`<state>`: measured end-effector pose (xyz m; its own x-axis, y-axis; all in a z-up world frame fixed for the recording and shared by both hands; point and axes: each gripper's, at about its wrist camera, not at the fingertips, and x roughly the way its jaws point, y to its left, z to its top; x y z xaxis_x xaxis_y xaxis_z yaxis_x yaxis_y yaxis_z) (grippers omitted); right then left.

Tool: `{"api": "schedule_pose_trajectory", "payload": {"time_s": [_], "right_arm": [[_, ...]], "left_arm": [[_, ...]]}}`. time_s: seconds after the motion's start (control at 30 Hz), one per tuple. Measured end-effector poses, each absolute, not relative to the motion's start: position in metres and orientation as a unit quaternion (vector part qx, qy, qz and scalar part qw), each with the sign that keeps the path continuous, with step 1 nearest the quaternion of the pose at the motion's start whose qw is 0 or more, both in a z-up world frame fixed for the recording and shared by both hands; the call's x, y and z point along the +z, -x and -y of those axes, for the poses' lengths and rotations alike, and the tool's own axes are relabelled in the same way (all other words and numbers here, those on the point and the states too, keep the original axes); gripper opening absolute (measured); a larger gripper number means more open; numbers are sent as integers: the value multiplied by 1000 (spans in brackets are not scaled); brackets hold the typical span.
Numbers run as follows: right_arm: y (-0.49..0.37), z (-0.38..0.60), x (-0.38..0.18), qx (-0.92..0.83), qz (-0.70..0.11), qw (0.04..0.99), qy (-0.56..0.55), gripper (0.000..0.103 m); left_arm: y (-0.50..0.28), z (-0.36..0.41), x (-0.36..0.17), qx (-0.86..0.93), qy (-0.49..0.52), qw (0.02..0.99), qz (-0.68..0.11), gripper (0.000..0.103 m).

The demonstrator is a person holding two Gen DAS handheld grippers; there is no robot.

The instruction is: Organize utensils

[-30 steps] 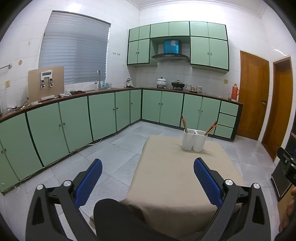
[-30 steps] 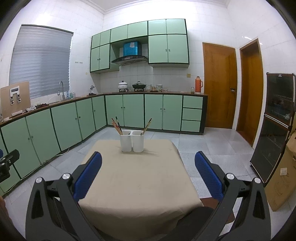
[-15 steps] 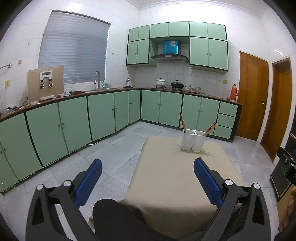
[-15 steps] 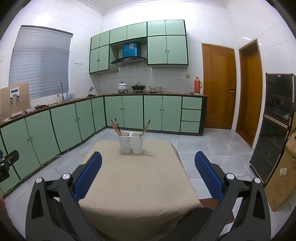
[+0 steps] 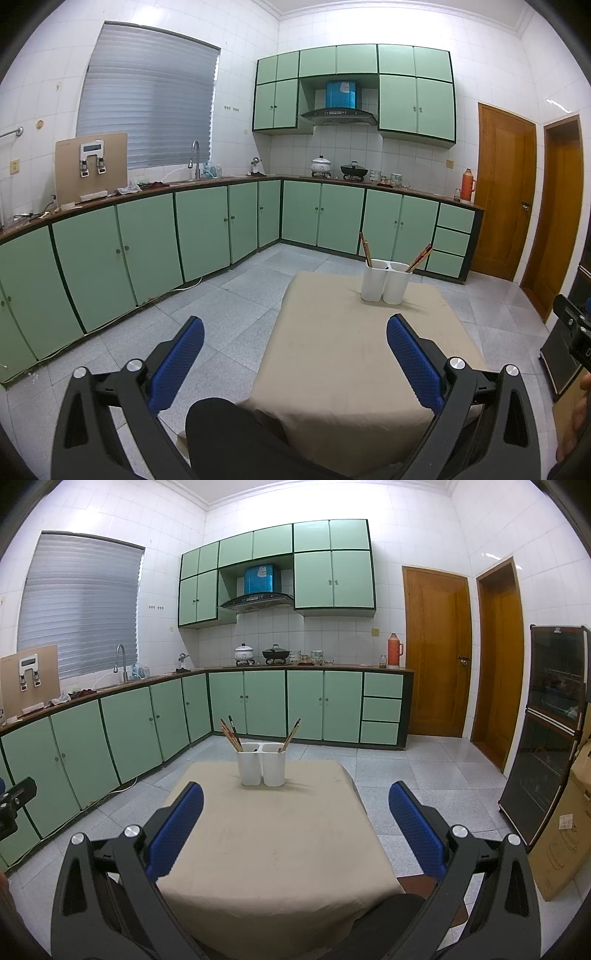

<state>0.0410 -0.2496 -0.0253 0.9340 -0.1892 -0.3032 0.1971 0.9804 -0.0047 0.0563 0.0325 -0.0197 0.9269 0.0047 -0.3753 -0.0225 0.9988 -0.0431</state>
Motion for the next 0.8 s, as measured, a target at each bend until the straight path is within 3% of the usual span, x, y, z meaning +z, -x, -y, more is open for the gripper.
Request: {"api": "schedule_pose_trajectory", "payload": {"time_s": [0.8], "right_arm": [[-42, 251, -26, -99, -150, 984, -13, 97]], "left_arm": [[-56, -33, -18, 7, 25, 982, -189, 97]]}}
